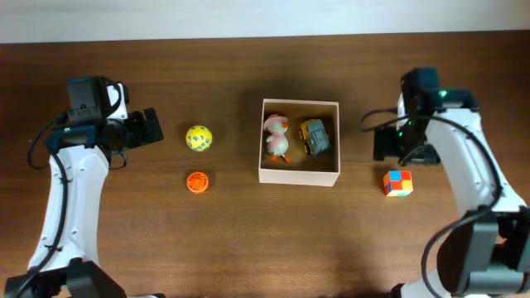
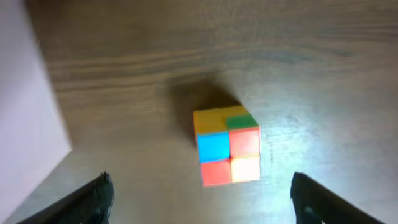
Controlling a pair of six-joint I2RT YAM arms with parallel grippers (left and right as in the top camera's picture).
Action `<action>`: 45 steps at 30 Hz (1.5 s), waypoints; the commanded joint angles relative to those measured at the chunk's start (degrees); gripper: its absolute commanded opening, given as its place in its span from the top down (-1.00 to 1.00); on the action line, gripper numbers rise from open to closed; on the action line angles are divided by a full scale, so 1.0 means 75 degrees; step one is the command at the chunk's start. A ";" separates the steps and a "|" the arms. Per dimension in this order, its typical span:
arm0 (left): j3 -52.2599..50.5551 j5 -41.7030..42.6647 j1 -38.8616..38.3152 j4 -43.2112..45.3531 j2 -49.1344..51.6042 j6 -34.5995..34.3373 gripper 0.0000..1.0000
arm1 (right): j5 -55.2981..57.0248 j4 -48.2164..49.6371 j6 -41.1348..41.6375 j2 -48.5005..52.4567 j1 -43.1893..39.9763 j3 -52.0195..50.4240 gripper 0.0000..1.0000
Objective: Pack container
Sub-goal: 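Move the right gripper down onto the colour cube and grasp it, then place the cube into the box with the right gripper, then withdraw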
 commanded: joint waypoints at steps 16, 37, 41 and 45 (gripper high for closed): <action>0.0149 0.0073 0.0026 0.0017 0.0055 -0.0073 -0.99 | -0.0455 0.2043 -0.0117 0.0504 -0.0749 -0.2270 -0.22; 0.0149 0.0076 0.0026 0.0020 0.0055 -0.0073 -0.99 | -0.0490 -0.0883 0.0944 -0.1058 0.1661 0.1827 0.17; 0.0149 0.0076 0.0026 0.0017 0.0055 -0.0073 -0.98 | -0.0484 -0.0755 0.1460 -0.1107 0.2570 0.1859 0.18; 0.0149 0.0076 0.0026 0.0017 0.0055 -0.0073 -0.98 | -0.0405 -0.0274 0.1728 -0.0880 0.3316 0.1571 0.19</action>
